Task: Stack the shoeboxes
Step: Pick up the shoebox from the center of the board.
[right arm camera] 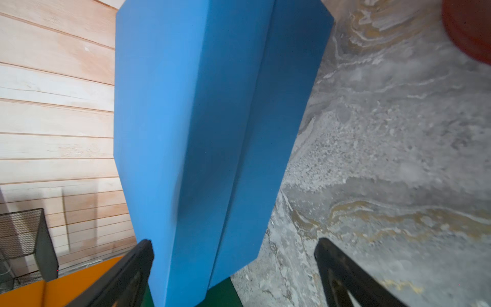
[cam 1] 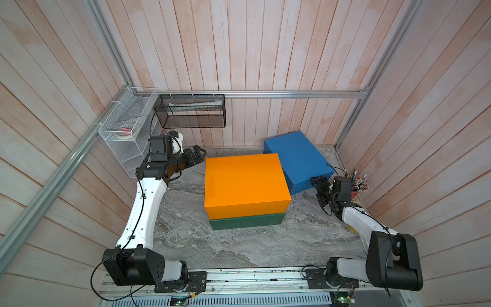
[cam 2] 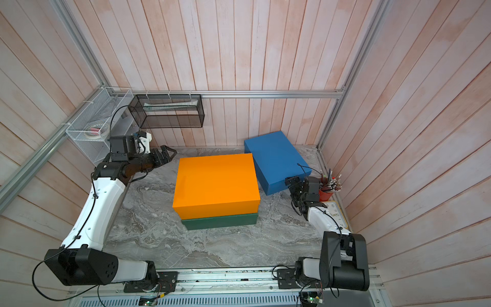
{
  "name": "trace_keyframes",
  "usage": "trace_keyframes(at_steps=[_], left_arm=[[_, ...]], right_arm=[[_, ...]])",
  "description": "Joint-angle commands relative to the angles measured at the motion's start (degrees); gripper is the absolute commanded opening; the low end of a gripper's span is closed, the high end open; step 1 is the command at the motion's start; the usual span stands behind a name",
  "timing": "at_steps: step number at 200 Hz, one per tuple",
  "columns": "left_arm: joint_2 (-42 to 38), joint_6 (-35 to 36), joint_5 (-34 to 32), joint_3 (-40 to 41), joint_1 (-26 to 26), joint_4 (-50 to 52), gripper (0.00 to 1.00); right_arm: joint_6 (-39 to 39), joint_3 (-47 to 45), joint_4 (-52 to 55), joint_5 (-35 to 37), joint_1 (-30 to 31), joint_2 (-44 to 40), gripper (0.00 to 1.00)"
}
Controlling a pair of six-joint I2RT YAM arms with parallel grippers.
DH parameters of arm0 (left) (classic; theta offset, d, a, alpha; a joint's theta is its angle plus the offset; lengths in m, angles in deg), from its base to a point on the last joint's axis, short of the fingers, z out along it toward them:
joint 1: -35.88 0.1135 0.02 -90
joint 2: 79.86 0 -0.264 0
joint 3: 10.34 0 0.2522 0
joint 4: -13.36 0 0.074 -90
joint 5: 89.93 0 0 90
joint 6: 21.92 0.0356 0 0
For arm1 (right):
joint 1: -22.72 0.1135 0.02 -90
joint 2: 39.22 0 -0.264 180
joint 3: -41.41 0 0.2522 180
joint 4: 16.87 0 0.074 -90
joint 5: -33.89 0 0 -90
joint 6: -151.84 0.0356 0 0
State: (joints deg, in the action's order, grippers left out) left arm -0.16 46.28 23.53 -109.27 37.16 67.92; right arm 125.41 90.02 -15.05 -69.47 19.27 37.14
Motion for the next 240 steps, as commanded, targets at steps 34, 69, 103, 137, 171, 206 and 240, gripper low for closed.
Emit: trace_keyframes(at_steps=[34,69,103,137,171,206,240], left_arm=[[0.8,1.5,2.4,1.9,1.2,-2.5,1.0],[0.5,1.4,3.1,4.0,1.7,-3.8,1.0],[-0.6,1.1,3.7,6.3,2.6,-5.1,1.0],[-0.8,1.1,4.3,7.4,3.1,-5.7,1.0],[-0.9,1.5,4.8,8.0,3.7,-5.9,1.0],[-1.1,2.0,5.3,8.6,4.1,-6.3,1.0],[-0.7,2.6,5.7,8.9,4.5,-6.4,1.0]], right_arm=[[6.8,-3.6,-15.9,-3.0,-0.2,4.7,0.98],[8.2,-4.4,-17.5,-5.1,-1.0,6.1,0.94],[8.6,-5.0,-16.7,-5.2,-1.6,5.3,0.94],[9.2,-4.2,-20.3,-7.7,-2.0,8.4,0.96],[11.0,-5.3,-26.6,-9.7,-2.3,10.8,0.96],[12.4,-6.1,-31.1,-10.0,-2.8,10.8,0.9],[13.4,-5.5,-33.8,-10.2,-3.0,12.2,0.83]])
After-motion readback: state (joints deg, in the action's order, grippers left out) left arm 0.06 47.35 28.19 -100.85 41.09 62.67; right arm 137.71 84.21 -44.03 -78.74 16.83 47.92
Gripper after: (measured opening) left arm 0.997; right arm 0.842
